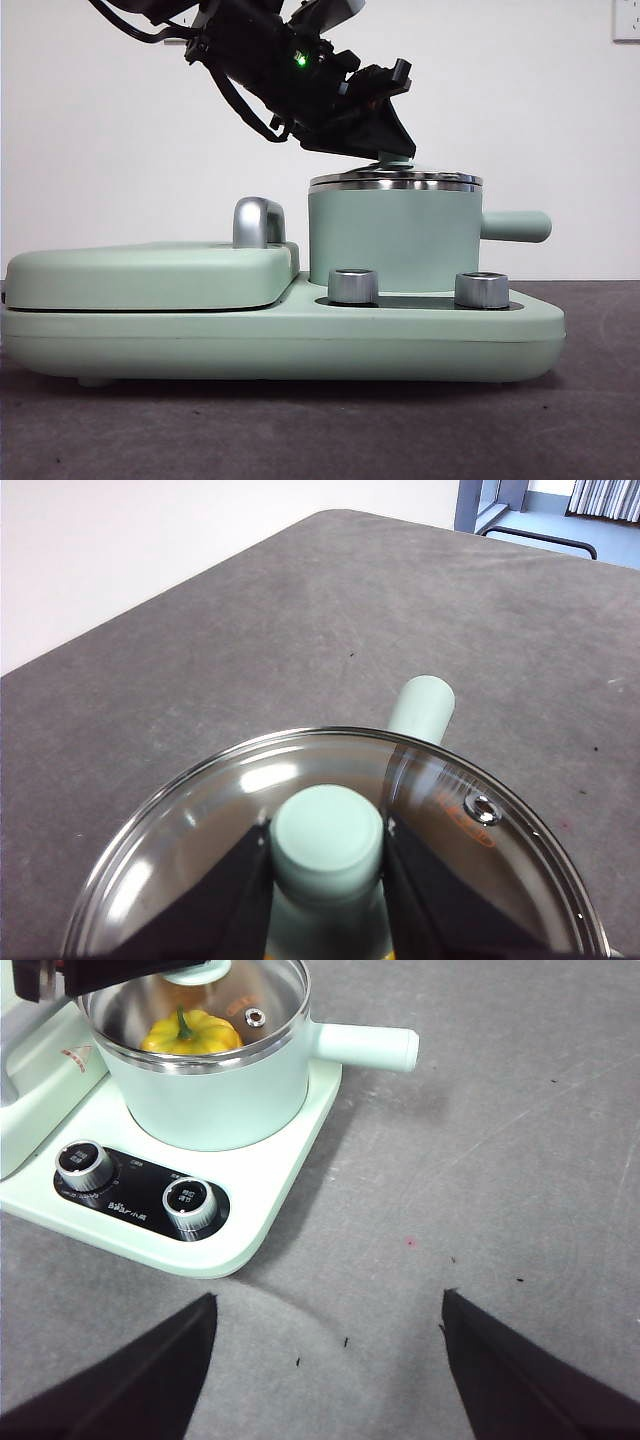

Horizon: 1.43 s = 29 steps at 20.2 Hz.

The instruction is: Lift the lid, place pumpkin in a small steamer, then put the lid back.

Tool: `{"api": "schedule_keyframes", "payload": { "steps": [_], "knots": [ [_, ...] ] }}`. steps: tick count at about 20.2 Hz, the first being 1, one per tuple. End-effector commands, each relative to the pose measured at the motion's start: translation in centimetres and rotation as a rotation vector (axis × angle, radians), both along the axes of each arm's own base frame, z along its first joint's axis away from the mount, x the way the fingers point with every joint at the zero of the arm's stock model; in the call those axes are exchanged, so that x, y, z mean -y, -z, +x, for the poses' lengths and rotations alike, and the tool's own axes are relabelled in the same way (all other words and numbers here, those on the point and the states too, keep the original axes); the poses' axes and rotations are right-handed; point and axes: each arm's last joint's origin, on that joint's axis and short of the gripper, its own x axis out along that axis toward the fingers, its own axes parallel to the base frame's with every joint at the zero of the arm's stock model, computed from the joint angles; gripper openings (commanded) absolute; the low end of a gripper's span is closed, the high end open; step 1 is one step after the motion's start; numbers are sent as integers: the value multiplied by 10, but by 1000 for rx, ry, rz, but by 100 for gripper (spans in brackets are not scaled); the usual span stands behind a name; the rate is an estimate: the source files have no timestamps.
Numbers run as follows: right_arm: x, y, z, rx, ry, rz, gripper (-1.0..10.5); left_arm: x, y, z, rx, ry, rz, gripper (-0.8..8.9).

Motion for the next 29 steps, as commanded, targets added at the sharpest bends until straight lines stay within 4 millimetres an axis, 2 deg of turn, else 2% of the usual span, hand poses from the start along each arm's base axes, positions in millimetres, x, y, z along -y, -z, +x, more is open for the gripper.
{"api": "schedule_keyframes", "payload": {
  "steps": [1, 3, 5, 11, 16, 22, 29],
  "knots": [
    [0, -3, 0, 8, 7, 17, 345, 7, 0, 2, -8, 6, -7, 10],
    [0, -3, 0, 8, 7, 17, 345, 7, 0, 2, -12, 6, -3, 19],
    [0, -3, 0, 8, 7, 17, 345, 7, 0, 2, -14, 5, -7, 146],
    [0, -3, 0, 9, 7, 17, 345, -3, -18, -1, -4, -15, -40, 314],
    [-1, -5, 2, 37, 6, 33, 345, -32, -33, -5, -154, -104, -51, 312],
    [-3, -5, 4, 25, -3, 28, 346, -74, -64, -28, -346, -218, -85, 312],
    [-19, -2, 31, -40, -47, -24, 346, -114, -83, -67, -378, -276, -64, 312]
  ]
}}
